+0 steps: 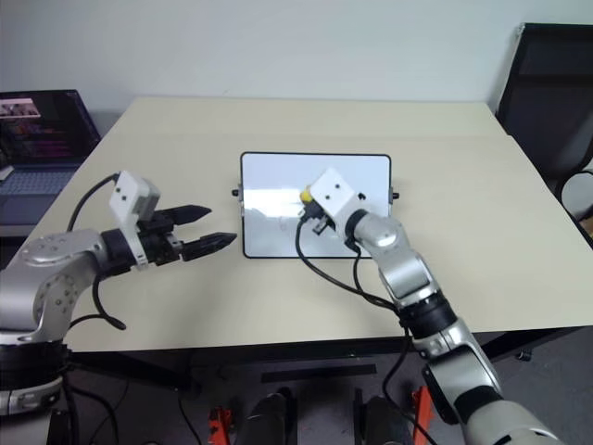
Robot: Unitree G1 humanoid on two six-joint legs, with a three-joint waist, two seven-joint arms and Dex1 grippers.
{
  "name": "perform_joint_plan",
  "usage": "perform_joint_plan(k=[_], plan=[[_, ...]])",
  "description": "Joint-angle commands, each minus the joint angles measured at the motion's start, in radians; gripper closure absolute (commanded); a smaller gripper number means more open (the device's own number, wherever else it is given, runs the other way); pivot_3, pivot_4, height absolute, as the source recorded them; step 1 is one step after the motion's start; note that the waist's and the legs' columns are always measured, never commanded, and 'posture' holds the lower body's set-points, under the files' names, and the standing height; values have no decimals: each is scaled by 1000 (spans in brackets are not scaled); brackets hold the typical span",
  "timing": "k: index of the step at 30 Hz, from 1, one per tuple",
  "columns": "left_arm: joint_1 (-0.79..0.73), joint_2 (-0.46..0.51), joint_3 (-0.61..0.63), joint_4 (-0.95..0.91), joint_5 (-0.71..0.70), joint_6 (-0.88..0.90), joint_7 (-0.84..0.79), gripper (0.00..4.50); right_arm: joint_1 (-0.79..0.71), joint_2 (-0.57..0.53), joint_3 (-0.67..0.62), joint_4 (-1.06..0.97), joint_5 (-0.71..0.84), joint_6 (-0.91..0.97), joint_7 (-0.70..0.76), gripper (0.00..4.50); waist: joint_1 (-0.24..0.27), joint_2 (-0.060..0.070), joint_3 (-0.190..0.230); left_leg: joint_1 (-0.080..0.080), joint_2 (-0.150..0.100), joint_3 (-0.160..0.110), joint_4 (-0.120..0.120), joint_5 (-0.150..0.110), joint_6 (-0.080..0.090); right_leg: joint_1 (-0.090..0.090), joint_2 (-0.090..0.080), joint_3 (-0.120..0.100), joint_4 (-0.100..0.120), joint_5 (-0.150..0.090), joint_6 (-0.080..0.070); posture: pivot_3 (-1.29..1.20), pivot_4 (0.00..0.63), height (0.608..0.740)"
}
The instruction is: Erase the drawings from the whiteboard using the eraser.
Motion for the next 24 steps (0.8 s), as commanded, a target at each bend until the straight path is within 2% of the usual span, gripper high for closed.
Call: perform_joint_plan(k=[1, 6, 12, 18, 20, 24], plan=[[-17, 6, 18, -35, -19, -4, 6, 0, -74, 20, -17, 137, -31, -94, -36, 3505, 0, 0, 0, 0, 0, 0, 0, 0, 0, 0, 0, 0, 0, 0, 0, 0, 150, 740], [-13, 2, 19, -44, -23, -3, 12, 0, -69, 1, 28, 247, -52, -86, 66, 3505, -1, 0, 0, 0, 0, 0, 0, 0, 0, 0, 0, 0, 0, 0, 0, 0, 150, 740], [-4, 2, 28, -56, -30, 4, 20, 0, -23, -55, 85, 218, -80, -67, 201, 3506, -2, 0, 0, 4, 0, 0, 1, 0, 0, 3, 0, 0, 1, -3, -4, 0, 150, 740], [6, 5, 29, -63, -37, 7, 26, 0, -126, -30, -6, 352, -137, -168, -80, 3506, 0, 0, 0, 4, 0, -1, 1, 0, 0, -1, 0, 0, 1, 4, -7, 0, 150, 740], [8, 6, 29, -64, -40, 6, 29, 0, -138, -27, -12, 380, -132, -175, -93, 3506, 3, 0, 0, 3, 0, -1, 1, -3, -5, -2, -1, -1, 0, 5, -7, 0, 150, 740], [11, 4, 27, -64, -41, 5, 33, 0, -100, -31, 21, 372, -124, -119, 26, 3506, 2, -1, 0, 3, 0, -1, 1, -3, -5, -1, -1, -1, -1, 5, -7, 0, 150, 740]])
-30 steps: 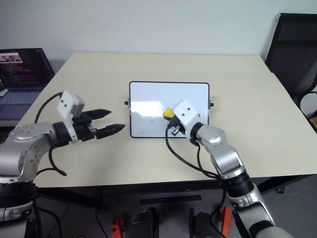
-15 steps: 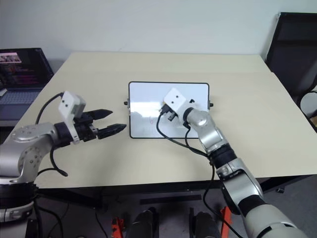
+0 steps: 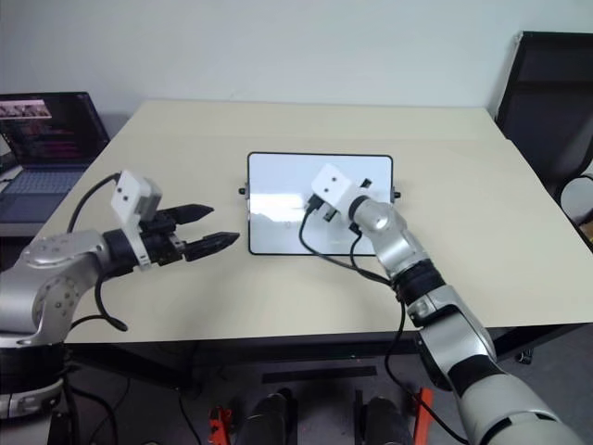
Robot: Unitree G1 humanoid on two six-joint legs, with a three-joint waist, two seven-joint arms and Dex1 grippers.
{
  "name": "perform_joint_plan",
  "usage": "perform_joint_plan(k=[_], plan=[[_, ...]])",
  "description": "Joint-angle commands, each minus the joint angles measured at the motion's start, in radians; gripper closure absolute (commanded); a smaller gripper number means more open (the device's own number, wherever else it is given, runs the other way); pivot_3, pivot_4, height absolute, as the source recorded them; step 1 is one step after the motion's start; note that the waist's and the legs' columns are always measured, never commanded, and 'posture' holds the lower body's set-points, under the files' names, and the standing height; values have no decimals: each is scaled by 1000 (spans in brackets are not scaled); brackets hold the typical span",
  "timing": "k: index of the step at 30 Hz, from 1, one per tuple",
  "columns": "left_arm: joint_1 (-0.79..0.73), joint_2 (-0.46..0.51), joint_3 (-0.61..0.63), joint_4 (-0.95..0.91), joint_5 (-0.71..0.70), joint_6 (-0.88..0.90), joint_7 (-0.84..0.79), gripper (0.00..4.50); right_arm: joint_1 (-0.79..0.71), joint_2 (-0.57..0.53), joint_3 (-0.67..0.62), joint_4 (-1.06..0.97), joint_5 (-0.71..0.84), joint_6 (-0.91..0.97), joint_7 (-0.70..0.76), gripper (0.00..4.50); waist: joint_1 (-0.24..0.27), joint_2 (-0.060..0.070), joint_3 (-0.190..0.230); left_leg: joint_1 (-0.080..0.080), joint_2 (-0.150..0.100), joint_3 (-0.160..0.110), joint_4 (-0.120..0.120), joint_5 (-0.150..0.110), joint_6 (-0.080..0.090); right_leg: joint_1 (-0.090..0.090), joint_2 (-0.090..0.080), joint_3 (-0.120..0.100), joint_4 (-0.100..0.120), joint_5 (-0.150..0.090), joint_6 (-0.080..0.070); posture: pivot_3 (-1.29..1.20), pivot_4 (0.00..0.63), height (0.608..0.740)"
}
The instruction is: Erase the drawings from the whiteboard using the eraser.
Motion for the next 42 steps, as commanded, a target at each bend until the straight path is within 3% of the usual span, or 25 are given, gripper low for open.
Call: perform_joint_plan(k=[1, 5, 10, 13, 22, 28, 32, 36, 42], plan=[[-7, 7, 27, -30, -19, -1, 4, 0, 55, -21, 26, -11, 0, 80, 133, 3506, -1, -1, -1, 0, 0, 0, 0, 0, 1, 0, 0, 0, 0, 0, 0, 0, 150, 740], [-9, 5, 23, -26, -19, -4, 4, 0, 113, -53, 83, -121, -12, 114, 285, 3506, -3, -1, -1, 1, 0, -1, 0, 4, 6, 1, 1, 0, 1, -1, 0, 0, 150, 740], [-12, 5, 18, -21, -18, -5, 2, 0, 39, -34, 0, -36, -69, 42, 18, 3507, -7, 0, 0, 1, 0, 0, -1, 4, 6, 0, 1, 1, 1, -1, 0, 0, 150, 740], [-14, 8, 19, -19, -17, -5, -1, 0, 17, -42, -14, 4, -64, 25, -23, 3508, -2, 0, 0, 1, 0, 0, -1, 0, 0, -1, 1, 0, 1, 1, -1, 0, 150, 740], [-14, 10, 20, -15, -16, -7, -4, 0, 135, -75, 106, -124, -49, 124, 342, 3513, -4, -3, -3, 0, 0, -1, -1, 0, 0, 0, -2, -1, -4, 1, -1, 0, 150, 740], [-13, 18, 23, 0, -10, -13, -10, 0, 57, -38, -1, -46, -76, 35, 45, 3514, -9, -1, -2, 2, 1, -2, -2, 0, 0, -1, 0, -1, 0, 2, -2, 0, 150, 740], [13, 27, 48, 16, -7, -16, -8, 0, 51, -17, -65, -49, -3, 29, 24, 3514, -2, 0, -1, 0, 0, -2, -2, 0, 0, -2, -1, -2, -2, 2, -2, 0, 150, 740], [73, 45, 83, 19, -8, -18, -9, 0, 104, -6, -88, -155, 56, 75, 100, 3514, -1, 0, -1, -2, 0, -1, -2, 0, 0, -1, -2, -1, -8, 2, -2, 0, 150, 740], [201, 61, 154, 0, -15, -30, -13, 0, 274, -10, -112, -545, 211, 247, 251, 3514, -1, 0, 0, -5, 0, 1, -4, 3, 4, -1, -2, 0, -4, -1, 1, 0, 150, 740]])
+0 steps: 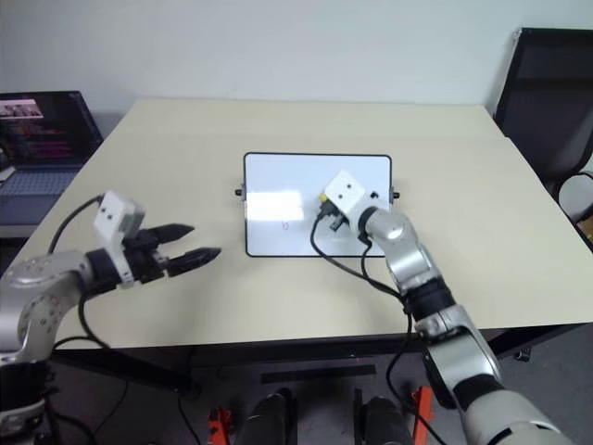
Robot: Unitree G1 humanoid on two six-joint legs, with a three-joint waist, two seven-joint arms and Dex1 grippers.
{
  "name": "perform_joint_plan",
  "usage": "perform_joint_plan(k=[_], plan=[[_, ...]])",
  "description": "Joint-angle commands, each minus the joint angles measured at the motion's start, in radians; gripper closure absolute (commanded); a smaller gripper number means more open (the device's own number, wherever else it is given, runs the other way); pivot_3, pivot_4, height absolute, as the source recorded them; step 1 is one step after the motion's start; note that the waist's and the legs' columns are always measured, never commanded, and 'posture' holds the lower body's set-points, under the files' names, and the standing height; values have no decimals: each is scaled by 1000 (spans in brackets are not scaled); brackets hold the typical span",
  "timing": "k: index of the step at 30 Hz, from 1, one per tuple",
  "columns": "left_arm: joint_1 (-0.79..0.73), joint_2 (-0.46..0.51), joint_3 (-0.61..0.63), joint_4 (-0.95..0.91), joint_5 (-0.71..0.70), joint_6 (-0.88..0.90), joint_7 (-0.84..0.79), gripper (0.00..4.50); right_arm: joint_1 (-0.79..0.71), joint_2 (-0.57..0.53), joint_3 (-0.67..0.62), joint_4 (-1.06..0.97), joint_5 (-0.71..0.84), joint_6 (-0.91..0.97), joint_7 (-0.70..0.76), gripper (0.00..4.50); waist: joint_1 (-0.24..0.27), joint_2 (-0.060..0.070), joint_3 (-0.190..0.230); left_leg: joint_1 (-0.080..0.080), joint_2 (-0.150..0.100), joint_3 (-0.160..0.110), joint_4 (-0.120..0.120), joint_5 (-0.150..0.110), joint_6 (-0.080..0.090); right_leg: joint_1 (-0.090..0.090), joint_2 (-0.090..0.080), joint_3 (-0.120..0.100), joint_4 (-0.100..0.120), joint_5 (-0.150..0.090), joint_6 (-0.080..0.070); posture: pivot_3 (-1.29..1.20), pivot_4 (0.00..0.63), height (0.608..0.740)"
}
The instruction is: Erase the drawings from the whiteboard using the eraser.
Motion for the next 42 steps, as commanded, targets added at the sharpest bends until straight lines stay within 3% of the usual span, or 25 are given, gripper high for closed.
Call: perform_joint_plan(k=[1, 9, 17, 35, 42], plan=[[34, 11, 67, -43, -19, -23, -5, 0, 60, -14, -28, -238, 87, 107, 63, 3514, 0, 0, 0, -1, 0, 0, 0, -1, -2, -1, 1, 0, 3, -2, 1, 0, 150, 740], [115, -14, 92, -100, -35, -26, 12, 0, 219, -95, 36, -531, 139, 265, 125, 3514, 0, 1, 1, 0, 1, 0, -2, -6, -9, -1, 2, -2, 4, -15, 3, 0, 150, 740], [128, -23, 95, -137, -43, -17, 30, 0, 244, -81, 128, -542, 115, 250, 107, 3514, 0, 0, 1, 1, 2, 0, 2, -7, -9, 0, 2, -1, 4, -17, -2, 0, 150, 740], [106, 1, 50, -164, -31, -20, 13, 0, 28, 19, 215, -182, -60, 23, 25, 3514, -1, 0, 1, 1, 2, 0, 2, -7, -9, 0, 3, -1, 5, -16, 0, 0, 150, 740], [91, 4, 32, -160, -26, -20, 5, 0, -131, 88, 202, 91, -130, -112, -65, 3514, -1, 0, 1, 2, 2, 0, 2, -6, -9, 1, 3, -1, 5, -14, 3, 0, 150, 740]])
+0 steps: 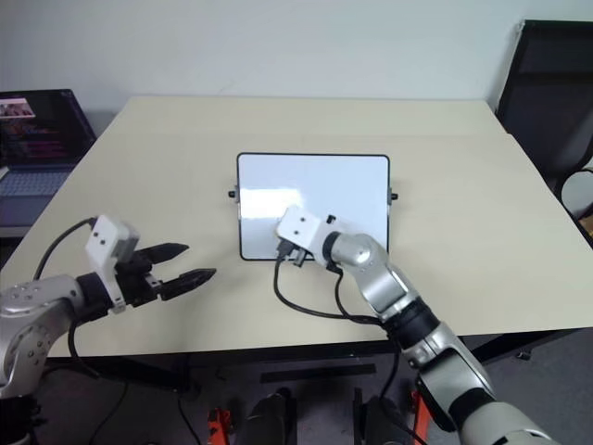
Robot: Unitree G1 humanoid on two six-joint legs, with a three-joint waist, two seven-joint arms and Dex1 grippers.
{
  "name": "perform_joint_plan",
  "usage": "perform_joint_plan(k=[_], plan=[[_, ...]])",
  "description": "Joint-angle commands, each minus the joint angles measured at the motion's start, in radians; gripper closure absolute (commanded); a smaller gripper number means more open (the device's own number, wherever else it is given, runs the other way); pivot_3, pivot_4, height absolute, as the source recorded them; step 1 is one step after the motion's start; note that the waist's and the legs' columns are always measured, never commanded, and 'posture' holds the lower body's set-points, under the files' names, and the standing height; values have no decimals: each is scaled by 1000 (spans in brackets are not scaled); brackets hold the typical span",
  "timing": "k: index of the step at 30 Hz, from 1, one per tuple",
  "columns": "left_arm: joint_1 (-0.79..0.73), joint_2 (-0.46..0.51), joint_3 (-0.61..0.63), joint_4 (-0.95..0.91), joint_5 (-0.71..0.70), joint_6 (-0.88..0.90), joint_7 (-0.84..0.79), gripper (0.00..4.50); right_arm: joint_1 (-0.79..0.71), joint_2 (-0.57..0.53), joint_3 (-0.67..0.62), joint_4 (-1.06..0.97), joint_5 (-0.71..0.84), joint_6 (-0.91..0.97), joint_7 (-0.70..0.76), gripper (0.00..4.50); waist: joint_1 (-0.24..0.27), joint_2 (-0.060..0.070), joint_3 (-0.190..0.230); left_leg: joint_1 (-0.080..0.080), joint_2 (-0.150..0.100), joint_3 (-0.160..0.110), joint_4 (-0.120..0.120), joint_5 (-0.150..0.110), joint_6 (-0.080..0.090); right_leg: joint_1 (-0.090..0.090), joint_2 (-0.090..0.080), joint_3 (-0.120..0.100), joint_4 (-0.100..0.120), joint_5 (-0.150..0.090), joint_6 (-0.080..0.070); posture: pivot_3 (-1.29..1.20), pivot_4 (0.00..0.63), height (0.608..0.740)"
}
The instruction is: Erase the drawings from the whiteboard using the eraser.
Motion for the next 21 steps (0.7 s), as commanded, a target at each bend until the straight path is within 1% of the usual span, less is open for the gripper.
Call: perform_joint_plan(k=[1, 4, 7, 9, 11, 15, 17, 19, 21], plan=[[-21, 17, 2, -28, -6, -8, -2, 0, -72, 27, -19, 101, -32, -88, -47, 3514, 1, 0, 0, 0, 0, 0, 0, 0, 0, 0, 0, 0, 0, 0, 0, 0, 150, 740], [-29, 13, -6, -24, -7, -11, 0, 0, -123, 45, -20, 214, -48, -140, -60, 3514, 1, 0, 0, 0, 0, 0, 0, 0, 0, 0, 0, 0, 0, 1, 1, 0, 150, 740], [-40, 7, -18, -18, -3, -15, 1, 0, -152, 15, 31, 321, -90, -160, 28, 3514, 0, 0, 0, 0, 0, 0, 0, 0, 0, 0, 0, 0, 0, 1, 2, 0, 150, 740], [-46, 5, -21, -17, -6, -16, -3, 0, -147, -9, 57, 333, -108, -179, 85, 3514, 0, 0, 0, 2, 0, 0, 0, 0, 0, 1, 0, 0, 0, 1, 2, 0, 150, 740], [-57, 5, -27, -11, -7, -17, -5, 0, -142, -33, 82, 337, -140, -215, 104, 3514, 1, 0, 0, 3, 0, 0, 0, 0, 0, 2, 0, 0, 1, 0, 0, 0, 150, 740], [-77, 7, -38, 2, -5, -19, -10, 0, -157, -50, 101, 365, -194, -275, 76, 3515, 1, -1, 0, 4, 0, 0, 1, 0, 0, 2, 0, 0, 1, 0, -2, 0, 150, 740], [-80, 9, -41, 6, -4, -20, -14, 0, -188, -28, 74, 402, -217, -317, -40, 3515, 0, -1, 0, 5, 0, 0, 2, 0, 0, 3, 0, 0, 1, 0, -3, 0, 150, 740], [-81, 11, -41, 8, -4, -21, -17, 0, -215, -5, 43, 427, -222, -336, -125, 3515, 0, 0, 0, 5, 0, 0, 1, 0, 0, 3, 0, 0, 1, 1, -4, 0, 150, 740], [-81, 12, -41, 8, -4, -21, -18, 0, -224, 3, 42, 443, -217, -346, -126, 3515, 1, 0, 0, 5, 0, -1, 1, 1, 1, 2, 1, 0, 2, 3, -5, 0, 150, 740]])
